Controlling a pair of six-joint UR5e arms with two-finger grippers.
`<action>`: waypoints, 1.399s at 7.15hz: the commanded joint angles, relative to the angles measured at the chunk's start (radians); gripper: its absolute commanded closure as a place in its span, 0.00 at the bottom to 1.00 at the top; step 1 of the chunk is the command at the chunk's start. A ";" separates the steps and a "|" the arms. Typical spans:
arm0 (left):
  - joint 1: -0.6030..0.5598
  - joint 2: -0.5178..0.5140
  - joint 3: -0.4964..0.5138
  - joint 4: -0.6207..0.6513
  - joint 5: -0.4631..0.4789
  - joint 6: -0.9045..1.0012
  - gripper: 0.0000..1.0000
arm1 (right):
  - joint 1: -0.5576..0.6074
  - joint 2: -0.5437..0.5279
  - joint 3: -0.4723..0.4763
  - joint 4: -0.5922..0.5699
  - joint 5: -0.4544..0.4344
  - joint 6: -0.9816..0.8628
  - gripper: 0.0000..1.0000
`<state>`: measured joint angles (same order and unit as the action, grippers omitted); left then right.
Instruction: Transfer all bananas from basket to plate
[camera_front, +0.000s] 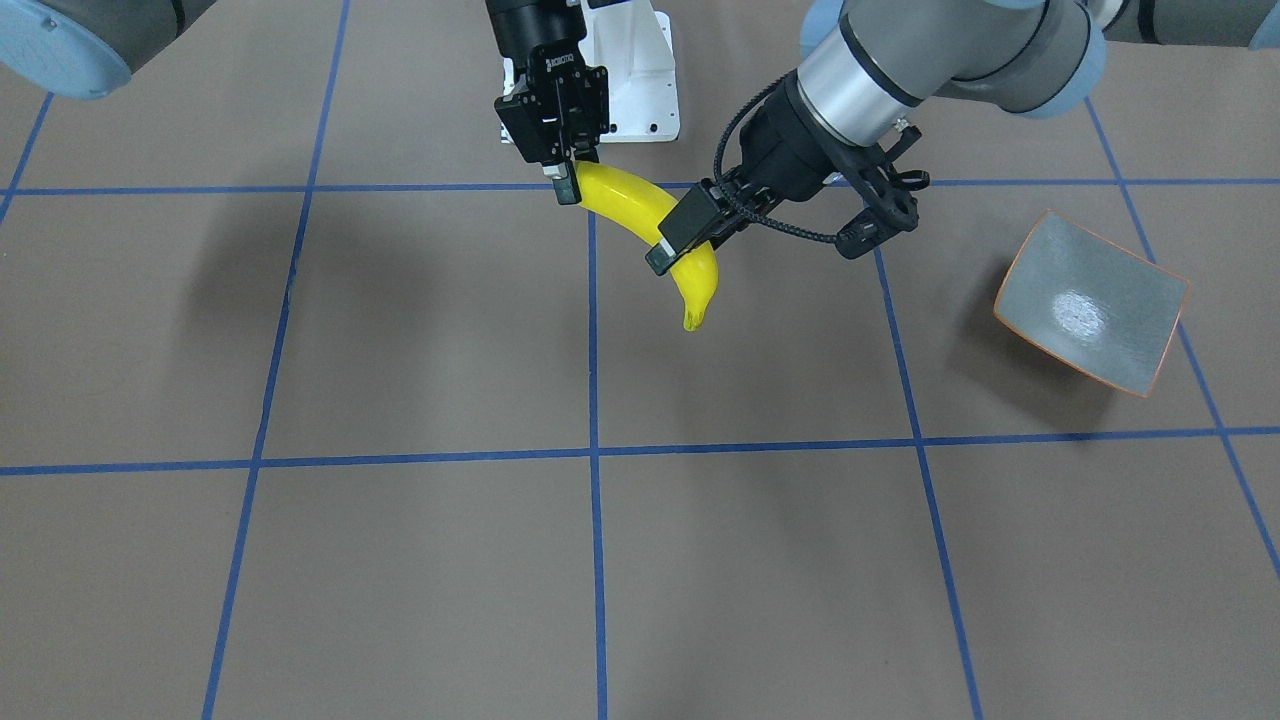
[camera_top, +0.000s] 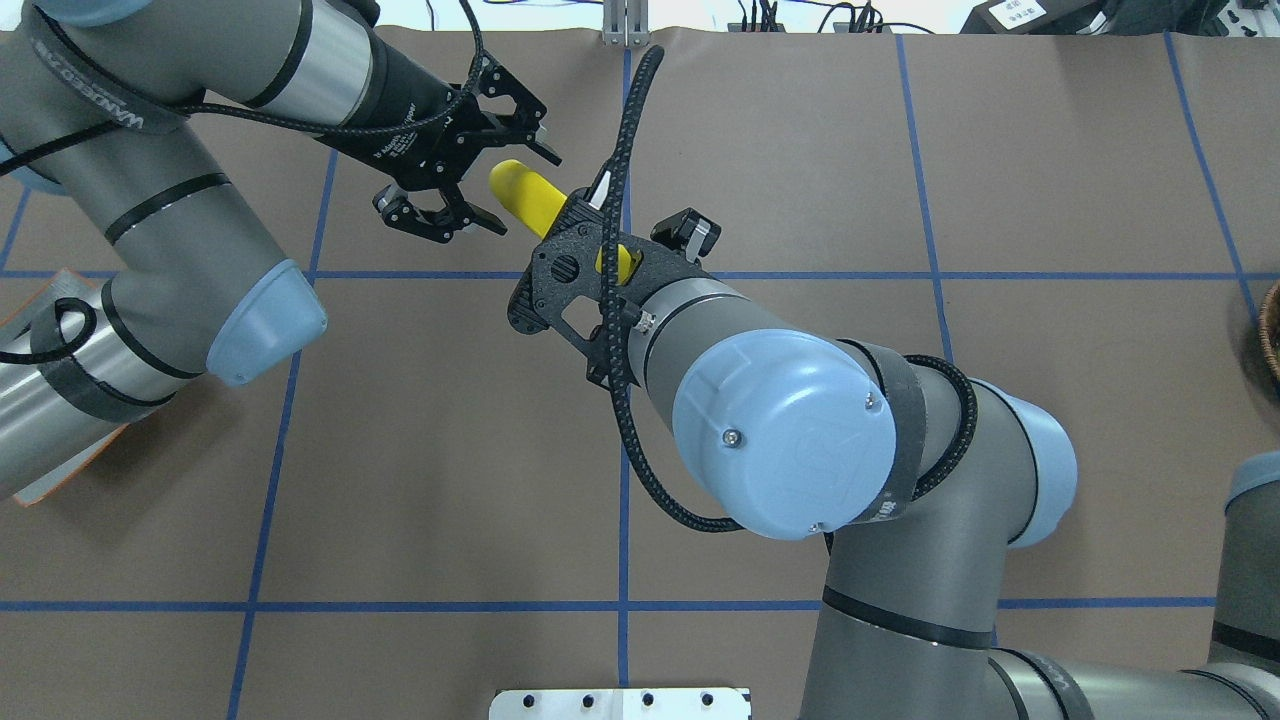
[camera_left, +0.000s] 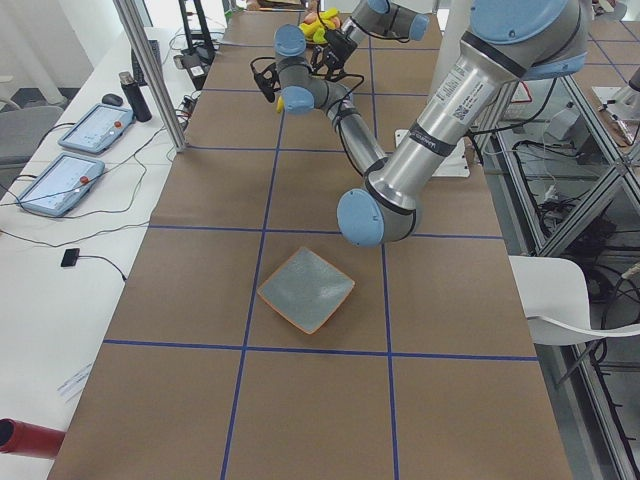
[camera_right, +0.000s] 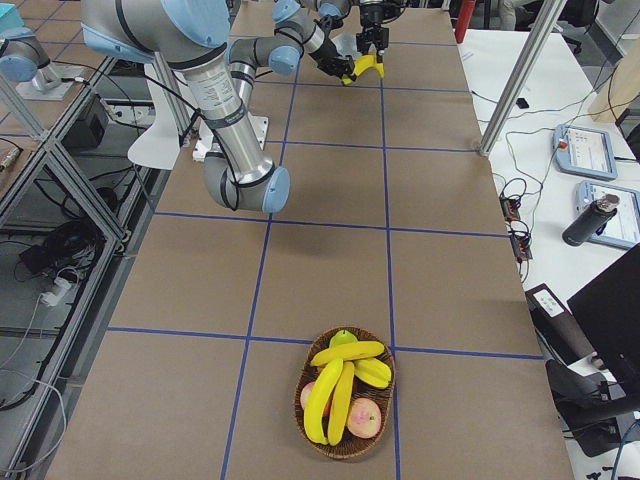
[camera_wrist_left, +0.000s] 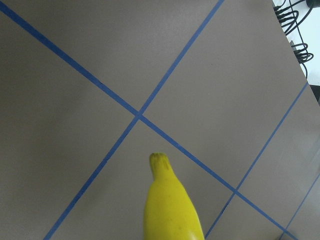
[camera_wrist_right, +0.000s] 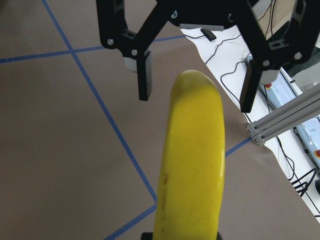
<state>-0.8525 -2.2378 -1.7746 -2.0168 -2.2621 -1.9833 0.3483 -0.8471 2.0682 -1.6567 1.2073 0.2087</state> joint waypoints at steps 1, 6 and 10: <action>0.001 0.003 -0.008 -0.005 0.003 0.009 1.00 | 0.000 0.000 0.001 0.001 0.000 0.000 1.00; -0.003 0.007 -0.026 0.000 0.004 0.009 1.00 | 0.027 -0.004 0.030 0.012 0.096 0.274 0.01; -0.032 0.098 -0.130 0.001 0.000 0.055 1.00 | 0.420 -0.085 -0.032 0.006 0.598 0.272 0.00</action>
<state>-0.8721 -2.1734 -1.8624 -2.0178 -2.2573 -1.9590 0.6195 -0.8993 2.0772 -1.6497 1.6153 0.4857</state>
